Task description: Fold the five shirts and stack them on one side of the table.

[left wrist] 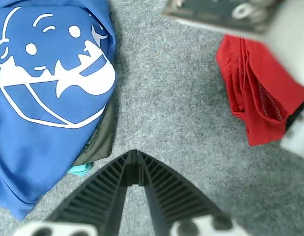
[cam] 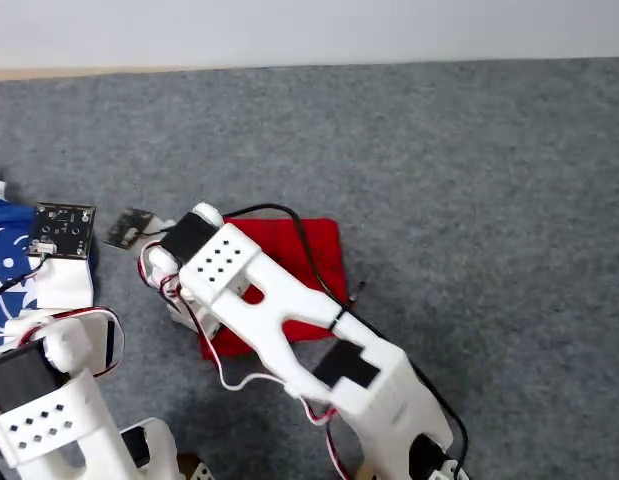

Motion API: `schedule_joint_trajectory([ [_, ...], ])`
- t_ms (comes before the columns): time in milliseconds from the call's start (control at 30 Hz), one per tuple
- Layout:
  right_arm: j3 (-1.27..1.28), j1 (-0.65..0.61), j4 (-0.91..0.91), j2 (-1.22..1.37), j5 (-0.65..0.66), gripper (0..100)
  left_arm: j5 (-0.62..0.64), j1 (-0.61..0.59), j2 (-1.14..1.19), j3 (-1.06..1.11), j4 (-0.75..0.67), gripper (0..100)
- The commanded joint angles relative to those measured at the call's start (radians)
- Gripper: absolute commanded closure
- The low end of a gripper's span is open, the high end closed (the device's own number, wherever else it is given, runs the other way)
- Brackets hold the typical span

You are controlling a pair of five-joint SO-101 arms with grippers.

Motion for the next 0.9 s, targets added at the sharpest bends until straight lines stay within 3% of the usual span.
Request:
schedule_joint_trajectory([
  [0, -0.048, 0.019, -0.035, 0.033, -0.008, 99.0, 0.006, -0.005, -0.012, -0.008, -0.011, 100],
  [400, -0.049, -0.134, -0.05, 0.111, -0.008, 99.0, 0.006, -0.005, -0.012, -0.008, -0.011, 100],
  [700, -0.063, -0.073, 0.047, -0.016, 0.028, 99.0, 0.006, -0.005, -0.012, -0.01, -0.011, 100],
  [867, -0.057, 0.035, 0.05, -0.124, 0.034, 99.0, 0.006, -0.005, -0.012, -0.013, -0.011, 100],
])
